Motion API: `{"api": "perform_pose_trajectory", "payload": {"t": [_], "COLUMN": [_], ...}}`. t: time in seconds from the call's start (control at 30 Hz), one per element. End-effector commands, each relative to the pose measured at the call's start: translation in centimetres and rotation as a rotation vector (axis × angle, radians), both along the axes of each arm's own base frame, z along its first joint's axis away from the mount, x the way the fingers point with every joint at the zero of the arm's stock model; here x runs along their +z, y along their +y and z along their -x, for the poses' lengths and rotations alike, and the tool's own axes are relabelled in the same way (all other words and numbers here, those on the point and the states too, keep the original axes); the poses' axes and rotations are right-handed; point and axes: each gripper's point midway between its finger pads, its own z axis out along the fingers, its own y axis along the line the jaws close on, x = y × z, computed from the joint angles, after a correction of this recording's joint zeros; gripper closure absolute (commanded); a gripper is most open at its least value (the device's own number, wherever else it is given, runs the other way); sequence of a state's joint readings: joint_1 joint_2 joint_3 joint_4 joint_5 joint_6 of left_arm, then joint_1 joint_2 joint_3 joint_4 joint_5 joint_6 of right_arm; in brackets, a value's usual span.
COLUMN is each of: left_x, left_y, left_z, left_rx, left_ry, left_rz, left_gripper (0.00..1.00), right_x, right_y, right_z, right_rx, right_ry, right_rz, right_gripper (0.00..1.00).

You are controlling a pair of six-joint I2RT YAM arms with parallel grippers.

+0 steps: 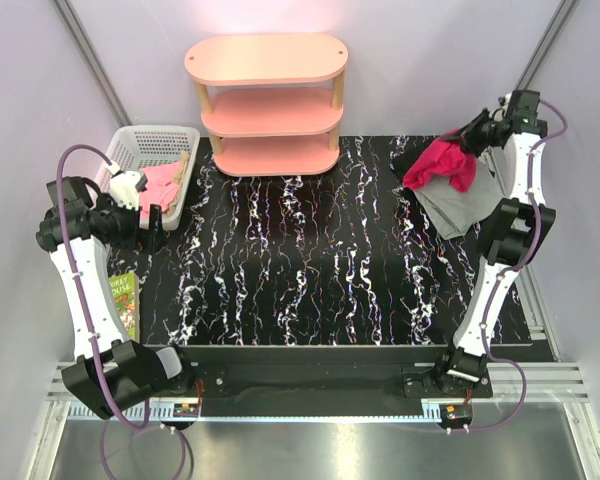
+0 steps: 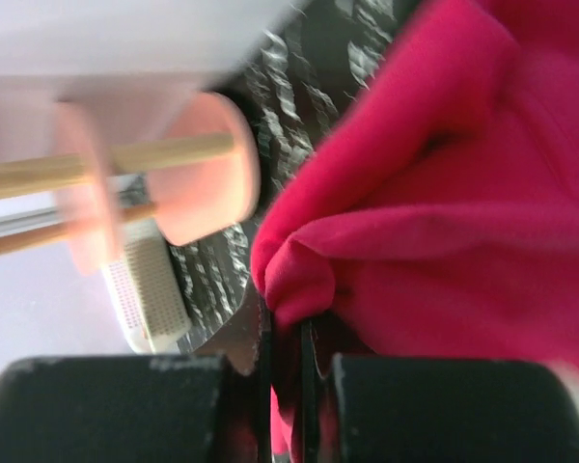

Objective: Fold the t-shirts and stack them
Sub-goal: Neatly place the folded tshirt to the corner

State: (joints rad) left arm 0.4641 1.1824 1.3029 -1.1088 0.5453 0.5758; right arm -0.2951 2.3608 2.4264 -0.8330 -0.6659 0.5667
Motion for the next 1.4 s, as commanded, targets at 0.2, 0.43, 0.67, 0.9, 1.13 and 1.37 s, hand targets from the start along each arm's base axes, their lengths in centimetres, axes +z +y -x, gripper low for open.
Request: {"api": "perform_pose_trajectory", "payload": {"t": [0.2, 0.43, 0.67, 0.9, 1.13, 1.37], "left_x": [1.3, 1.7, 2.6, 1.2, 0.9, 1.3], "left_y": [0.3, 0.3, 0.0, 0.3, 0.6, 0.8], "left_z": [-0.3, -0.6, -0.9, -0.2, -0.3, -0.7], "left_rx": [-0.005, -0.008, -0.014, -0.016, -0.011, -0.004], "left_ry": [-0.051, -0.058, -0.084, -0.053, -0.047, -0.051], "left_rz": [-0.026, -0.025, -0.008, -0.037, -0.036, -0.034], "left_gripper": [0.08, 0.08, 0.08, 0.08, 0.08, 0.08], "right_x": [1.2, -4.6, -10.0, 0.5, 7.7, 7.7], "right_y": [-0.9, -3.4, -4.2, -8.3, -9.4, 3.7], "right_z": [0.6, 5.5, 10.4, 9.5, 9.8, 4.6], "right_rx": [-0.049, -0.164, -0.194, -0.484, -0.620, -0.053], "right_ry": [0.034, 0.337, 0.547, 0.365, 0.226, 0.059], "right_rz": [0.076, 0.219, 0.296, 0.430, 0.440, 0.015], "right_gripper": [1.00, 0.51, 0.01, 0.00, 0.00, 0.00]}}
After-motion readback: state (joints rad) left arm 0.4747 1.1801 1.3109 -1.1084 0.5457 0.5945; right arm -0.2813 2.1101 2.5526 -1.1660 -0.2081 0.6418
